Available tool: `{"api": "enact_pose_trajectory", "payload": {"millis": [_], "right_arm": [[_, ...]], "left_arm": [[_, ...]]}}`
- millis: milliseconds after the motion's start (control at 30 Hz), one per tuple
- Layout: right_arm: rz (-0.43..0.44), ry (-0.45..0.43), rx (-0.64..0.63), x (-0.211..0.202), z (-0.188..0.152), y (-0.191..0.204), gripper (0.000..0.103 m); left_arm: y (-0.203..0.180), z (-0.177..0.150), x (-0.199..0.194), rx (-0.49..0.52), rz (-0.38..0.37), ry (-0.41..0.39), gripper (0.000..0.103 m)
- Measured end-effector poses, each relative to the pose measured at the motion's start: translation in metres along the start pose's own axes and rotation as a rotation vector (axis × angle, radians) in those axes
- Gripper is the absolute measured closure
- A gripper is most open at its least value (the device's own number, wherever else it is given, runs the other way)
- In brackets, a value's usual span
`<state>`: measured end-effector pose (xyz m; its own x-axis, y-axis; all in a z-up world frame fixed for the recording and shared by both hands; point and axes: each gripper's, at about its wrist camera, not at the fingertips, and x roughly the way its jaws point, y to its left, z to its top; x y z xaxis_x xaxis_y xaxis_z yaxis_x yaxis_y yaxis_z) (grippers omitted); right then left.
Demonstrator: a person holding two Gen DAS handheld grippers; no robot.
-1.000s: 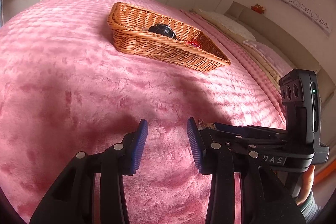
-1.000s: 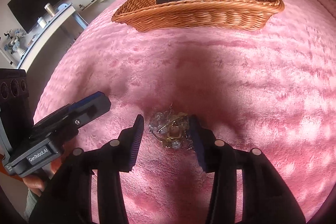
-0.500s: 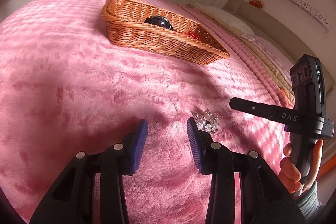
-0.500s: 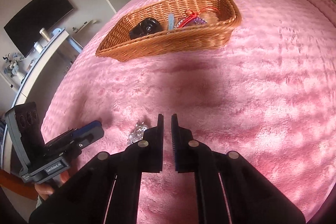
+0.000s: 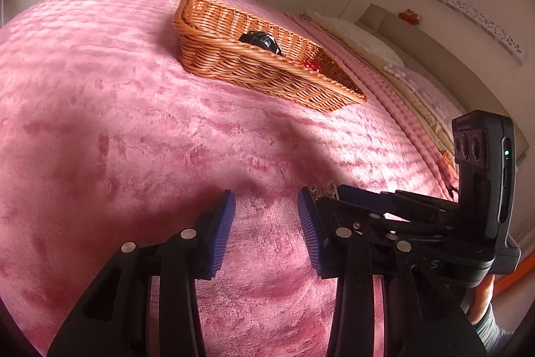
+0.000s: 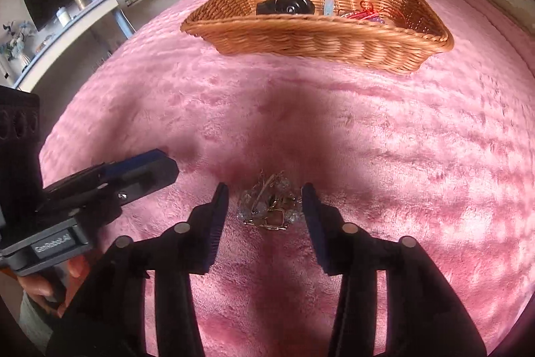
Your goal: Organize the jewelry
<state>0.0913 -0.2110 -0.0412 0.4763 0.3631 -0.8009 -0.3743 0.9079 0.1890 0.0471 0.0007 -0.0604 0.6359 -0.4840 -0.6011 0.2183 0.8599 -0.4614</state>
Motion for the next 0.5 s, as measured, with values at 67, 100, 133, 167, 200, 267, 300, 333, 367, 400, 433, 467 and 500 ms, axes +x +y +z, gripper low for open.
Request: {"api": "enact_pose_trajectory", "payload": {"millis": [67, 100, 133, 167, 200, 267, 300, 333, 367, 400, 433, 467, 500], "right_arm": [[-0.040, -0.022, -0.030, 0.000, 0.001, 0.005, 0.095], [-0.034, -0.036, -0.028, -0.004, 0.003, 0.005, 0.095], [-0.031, -0.056, -0.021, -0.008, 0.004, 0.004, 0.095], [-0.029, -0.074, -0.016, -0.012, 0.006, 0.002, 0.095], [-0.025, -0.090, -0.009, -0.018, 0.007, -0.001, 0.095], [-0.014, -0.117, 0.011, -0.028, 0.009, -0.009, 0.095], [-0.010, -0.126, 0.022, -0.033, 0.010, -0.015, 0.095], [-0.004, -0.133, 0.034, -0.037, 0.011, -0.021, 0.095], [-0.001, -0.140, 0.048, -0.041, 0.012, -0.028, 0.095], [-0.006, -0.146, 0.061, -0.044, 0.013, -0.036, 0.095], [-0.012, -0.151, 0.075, -0.046, 0.013, -0.044, 0.095], [-0.009, -0.156, 0.092, -0.048, 0.013, -0.052, 0.095], [-0.003, -0.160, 0.113, -0.050, 0.012, -0.061, 0.095]], "left_arm": [[0.000, 0.000, 0.000, 0.004, 0.003, 0.001, 0.065], [0.000, 0.000, 0.000, 0.006, 0.004, 0.001, 0.065], [-0.001, 0.000, 0.000, 0.008, 0.004, 0.002, 0.065], [-0.002, 0.000, 0.000, 0.011, 0.006, 0.002, 0.065], [-0.003, 0.000, 0.000, 0.015, 0.007, 0.002, 0.065], [-0.006, 0.000, 0.000, 0.026, 0.001, 0.008, 0.065], [-0.008, 0.001, 0.001, 0.036, -0.010, 0.016, 0.065], [-0.010, 0.001, 0.002, 0.049, -0.024, 0.028, 0.065], [-0.015, 0.001, 0.002, 0.068, -0.032, 0.037, 0.065], [-0.020, 0.002, 0.003, 0.092, -0.035, 0.047, 0.065], [-0.025, 0.002, 0.005, 0.113, -0.035, 0.056, 0.065], [-0.032, 0.002, 0.007, 0.138, -0.033, 0.065, 0.065], [-0.038, 0.001, 0.010, 0.161, -0.033, 0.078, 0.065]]}}
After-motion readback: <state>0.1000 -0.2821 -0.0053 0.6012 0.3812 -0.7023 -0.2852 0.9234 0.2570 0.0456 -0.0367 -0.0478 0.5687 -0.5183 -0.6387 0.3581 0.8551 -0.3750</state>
